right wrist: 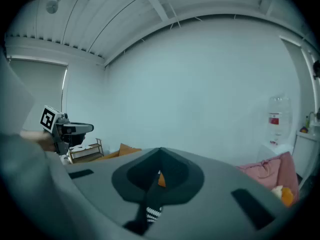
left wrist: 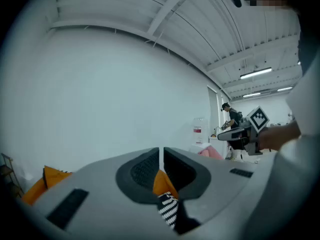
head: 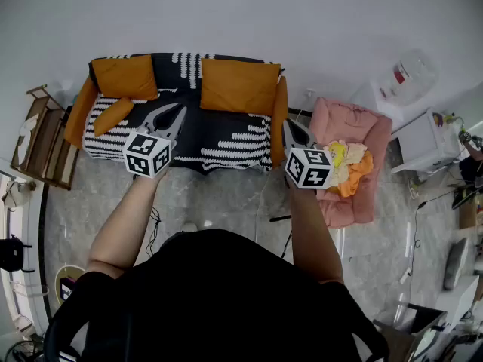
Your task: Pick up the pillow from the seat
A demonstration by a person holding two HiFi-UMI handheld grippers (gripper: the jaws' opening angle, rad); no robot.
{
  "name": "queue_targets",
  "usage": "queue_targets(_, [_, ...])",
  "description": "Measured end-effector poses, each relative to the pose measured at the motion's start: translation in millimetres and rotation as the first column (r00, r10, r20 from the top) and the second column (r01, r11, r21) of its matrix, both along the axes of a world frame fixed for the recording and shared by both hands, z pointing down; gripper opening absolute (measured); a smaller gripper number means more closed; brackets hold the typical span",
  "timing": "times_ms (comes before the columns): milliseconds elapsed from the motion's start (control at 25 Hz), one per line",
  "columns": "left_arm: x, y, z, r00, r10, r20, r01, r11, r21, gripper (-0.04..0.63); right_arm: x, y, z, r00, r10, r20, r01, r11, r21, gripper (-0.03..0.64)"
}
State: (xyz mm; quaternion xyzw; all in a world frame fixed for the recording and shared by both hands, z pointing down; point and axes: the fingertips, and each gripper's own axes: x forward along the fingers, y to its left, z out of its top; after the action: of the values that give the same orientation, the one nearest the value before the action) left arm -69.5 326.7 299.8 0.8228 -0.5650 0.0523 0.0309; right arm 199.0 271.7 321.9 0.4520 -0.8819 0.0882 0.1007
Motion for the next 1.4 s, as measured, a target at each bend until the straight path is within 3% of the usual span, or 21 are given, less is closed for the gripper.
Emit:
queue_targets(880, [19.5,7.7,16.9,0.999,-0.032,0.002,0.032,0.999,-0.036,0.035,48.7,1.6,12.9,0.998,-0.013,0.054,0.015,0.999,-0.038,0.0])
queue_targets(1400, [-7.5,-59.5,56.9,0.999,-0.004,-0.041,0.0,0.996,-0.092,0.035,48.7,-48.8,30.1,0.997,0.063,0.048,-0.061,0.997,-0.05,0.0])
